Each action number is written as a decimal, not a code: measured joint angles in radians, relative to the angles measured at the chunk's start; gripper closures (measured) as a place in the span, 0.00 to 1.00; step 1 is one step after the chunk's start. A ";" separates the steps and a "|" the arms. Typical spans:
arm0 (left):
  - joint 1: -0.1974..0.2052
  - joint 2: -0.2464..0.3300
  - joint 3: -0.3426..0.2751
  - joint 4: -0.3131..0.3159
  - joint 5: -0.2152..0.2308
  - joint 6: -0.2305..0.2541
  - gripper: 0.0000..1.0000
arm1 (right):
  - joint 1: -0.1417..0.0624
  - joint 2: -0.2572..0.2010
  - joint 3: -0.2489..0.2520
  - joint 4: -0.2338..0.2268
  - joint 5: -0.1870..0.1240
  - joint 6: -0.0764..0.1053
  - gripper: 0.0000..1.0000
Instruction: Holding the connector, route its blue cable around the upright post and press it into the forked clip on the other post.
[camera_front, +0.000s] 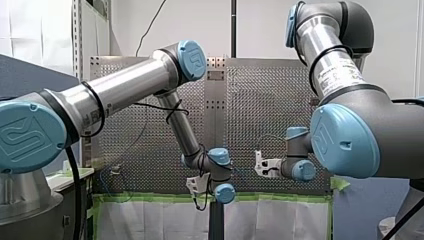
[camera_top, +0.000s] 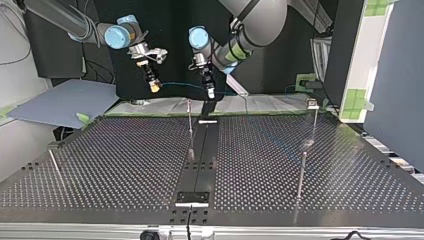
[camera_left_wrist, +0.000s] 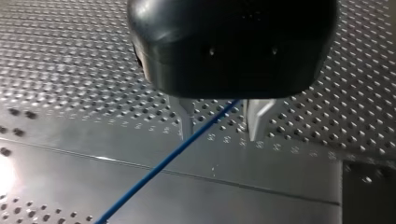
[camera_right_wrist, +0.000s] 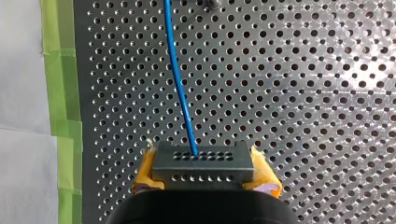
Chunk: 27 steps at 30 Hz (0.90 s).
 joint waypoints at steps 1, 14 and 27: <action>0.001 0.000 0.000 -0.007 0.001 0.008 0.51 | 0.000 0.000 0.000 0.000 0.000 0.000 1.00; 0.005 0.000 0.000 -0.062 0.052 0.113 0.73 | 0.000 0.000 0.000 -0.001 -0.002 0.007 1.00; 0.009 0.000 0.000 -0.071 0.092 0.191 0.99 | -0.001 0.000 0.000 -0.004 0.000 0.008 1.00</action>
